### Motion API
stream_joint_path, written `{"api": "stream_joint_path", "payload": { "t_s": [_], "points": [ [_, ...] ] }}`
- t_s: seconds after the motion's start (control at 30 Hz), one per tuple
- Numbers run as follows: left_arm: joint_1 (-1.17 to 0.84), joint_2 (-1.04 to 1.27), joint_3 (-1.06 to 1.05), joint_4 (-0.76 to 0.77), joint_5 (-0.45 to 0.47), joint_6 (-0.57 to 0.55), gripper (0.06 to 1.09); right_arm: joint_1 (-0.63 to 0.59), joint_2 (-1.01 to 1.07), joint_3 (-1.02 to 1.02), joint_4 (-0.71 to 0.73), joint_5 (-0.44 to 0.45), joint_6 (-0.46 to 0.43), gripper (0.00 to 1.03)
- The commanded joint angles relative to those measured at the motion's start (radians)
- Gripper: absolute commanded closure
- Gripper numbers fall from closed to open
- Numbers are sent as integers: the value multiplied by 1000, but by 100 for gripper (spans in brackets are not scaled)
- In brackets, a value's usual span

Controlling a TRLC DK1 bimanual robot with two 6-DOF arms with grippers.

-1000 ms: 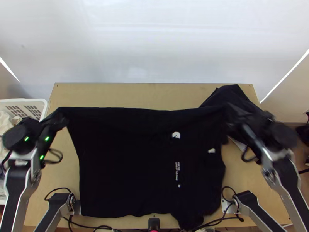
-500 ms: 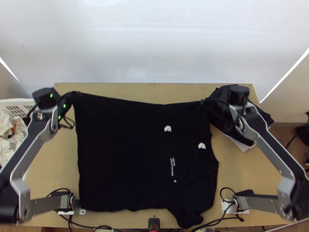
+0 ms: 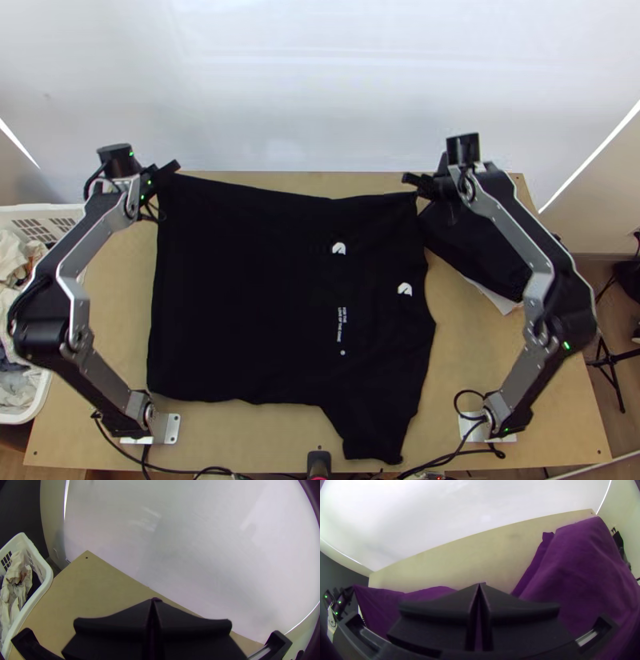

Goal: Fold the t-shirt

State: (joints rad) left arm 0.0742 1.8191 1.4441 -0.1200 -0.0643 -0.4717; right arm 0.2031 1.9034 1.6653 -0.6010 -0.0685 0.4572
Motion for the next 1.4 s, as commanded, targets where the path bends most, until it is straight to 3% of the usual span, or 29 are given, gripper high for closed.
{"api": "stream_joint_path", "payload": {
  "t_s": [0.0,0.2,0.4,0.57,0.97,1.37],
  "points": [
    [3,172,203,-50,-25,2,105,-7,201,260,-112,4,11,100],
    [26,299,369,-104,-58,2,105,-10,290,376,-120,6,23,100],
    [44,414,513,-168,-69,10,105,-30,393,511,-126,45,94,100],
    [49,459,552,-171,-81,27,105,-34,491,646,-155,59,101,100],
    [49,499,599,-159,-86,38,105,-21,556,646,-36,156,117,100],
    [36,488,602,-171,-85,51,105,2,540,631,-25,159,106,100]
  ]
}}
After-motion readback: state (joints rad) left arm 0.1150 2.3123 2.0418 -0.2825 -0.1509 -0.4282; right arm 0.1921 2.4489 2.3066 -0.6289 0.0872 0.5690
